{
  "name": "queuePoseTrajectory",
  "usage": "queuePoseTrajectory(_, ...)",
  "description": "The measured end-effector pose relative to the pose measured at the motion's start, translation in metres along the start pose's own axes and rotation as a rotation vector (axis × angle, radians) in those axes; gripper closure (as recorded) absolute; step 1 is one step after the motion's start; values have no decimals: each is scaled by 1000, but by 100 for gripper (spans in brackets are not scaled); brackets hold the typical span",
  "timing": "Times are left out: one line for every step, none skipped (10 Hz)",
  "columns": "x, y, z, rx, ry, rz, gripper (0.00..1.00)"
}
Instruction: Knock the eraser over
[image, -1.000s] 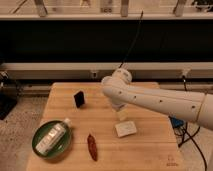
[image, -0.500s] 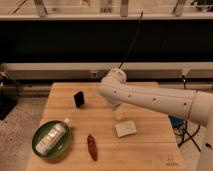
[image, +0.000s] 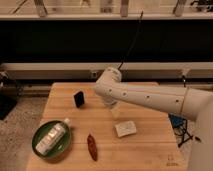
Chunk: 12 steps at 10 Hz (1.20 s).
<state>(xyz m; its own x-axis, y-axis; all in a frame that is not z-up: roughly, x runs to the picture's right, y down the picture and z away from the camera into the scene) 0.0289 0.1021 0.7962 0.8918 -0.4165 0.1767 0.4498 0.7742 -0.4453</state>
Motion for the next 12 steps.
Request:
queuePoseTrajectory(0,-3,1,1,-1,4,30)
queuePoseTrajectory(0,-5,3,2,-2,8,40)
queuePoseTrajectory(-1,-8,4,2,-2,7,49)
queuePoseTrajectory(-2,-11,4,4,-2,4,57)
queuePoseTrajectory(-5,-14,6,7,-4,-3,69)
queuePoseTrajectory(-6,-16,8,13,-6,-8,80)
queuePoseTrajectory(-8,-18,10,17,-7,-13,89)
queuePoseTrajectory(-10,-21,12,24,-10,-18,95)
queuePoseTrajectory(-13,-23,13,28,-13,-23,96)
queuePoseTrajectory(-17,-26,15,34,-17,-32,96)
queuePoseTrajectory(-22,-30,17,40,-22,-41,96)
queuePoseTrajectory(-22,-31,19,43,-26,-44,96)
